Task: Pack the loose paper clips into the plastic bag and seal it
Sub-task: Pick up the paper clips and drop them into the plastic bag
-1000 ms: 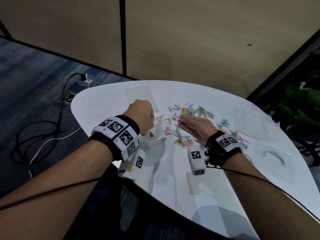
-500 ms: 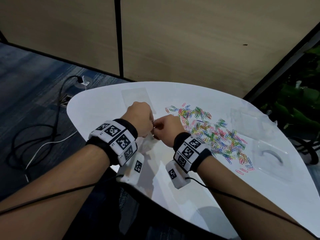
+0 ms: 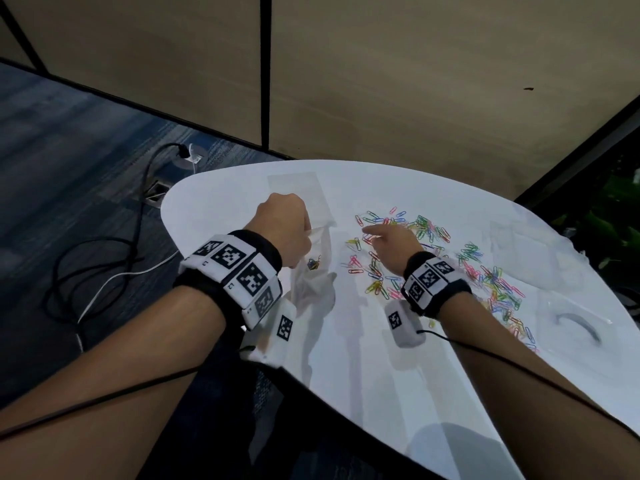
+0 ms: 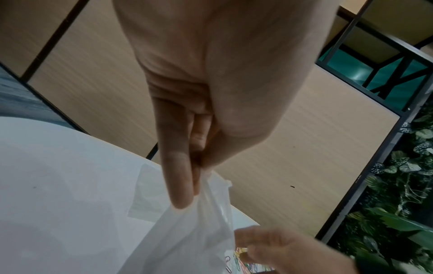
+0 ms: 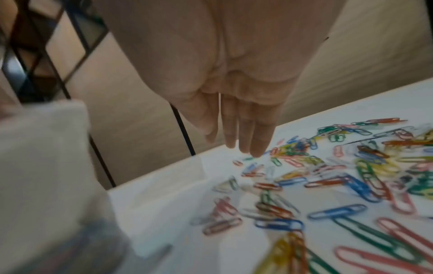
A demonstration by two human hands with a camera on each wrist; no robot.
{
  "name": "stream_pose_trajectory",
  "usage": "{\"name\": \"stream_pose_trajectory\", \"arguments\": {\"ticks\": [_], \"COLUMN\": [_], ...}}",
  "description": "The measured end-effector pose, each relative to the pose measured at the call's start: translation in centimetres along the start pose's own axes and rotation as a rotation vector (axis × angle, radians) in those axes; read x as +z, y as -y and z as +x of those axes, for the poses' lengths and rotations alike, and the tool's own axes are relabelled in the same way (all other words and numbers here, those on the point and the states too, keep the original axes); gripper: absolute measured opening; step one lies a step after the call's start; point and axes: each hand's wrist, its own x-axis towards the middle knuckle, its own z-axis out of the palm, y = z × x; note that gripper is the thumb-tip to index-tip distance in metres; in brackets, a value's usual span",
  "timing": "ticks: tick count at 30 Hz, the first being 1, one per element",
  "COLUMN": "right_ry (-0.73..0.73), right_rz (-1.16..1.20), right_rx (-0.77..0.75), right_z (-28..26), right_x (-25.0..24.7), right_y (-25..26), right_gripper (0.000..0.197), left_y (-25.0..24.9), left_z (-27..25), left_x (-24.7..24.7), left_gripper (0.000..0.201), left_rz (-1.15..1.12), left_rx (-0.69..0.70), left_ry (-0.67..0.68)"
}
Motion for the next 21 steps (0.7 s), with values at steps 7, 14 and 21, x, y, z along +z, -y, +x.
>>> {"name": "stream_pose_trajectory", "arguments": {"ticks": [7, 14, 21], "right_ry": [0.213, 0.205, 0.134], "right_rz": [-0.504, -0.865, -0.717], "right_rx": [-0.178, -0.28, -0.286], "right_z": [2.2, -2.6, -4.0], "right_x": [5.3, 7.5, 6.2], "right_y": [0.2, -4.3, -8.6], "right_gripper": [0.048, 0.06, 0.044], "left_y": [0.2, 0.2, -1.0], "left_z": [0.3, 0.1, -0.3], "left_x": [0.1, -0.2, 0.6], "left_gripper": [0.022, 0.025, 0.024], "left_rz": [-0.005, -0.014, 0.042], "left_rx": [0.004, 0.014, 0.05], "left_ry": [0.021, 0.029, 0.043]}}
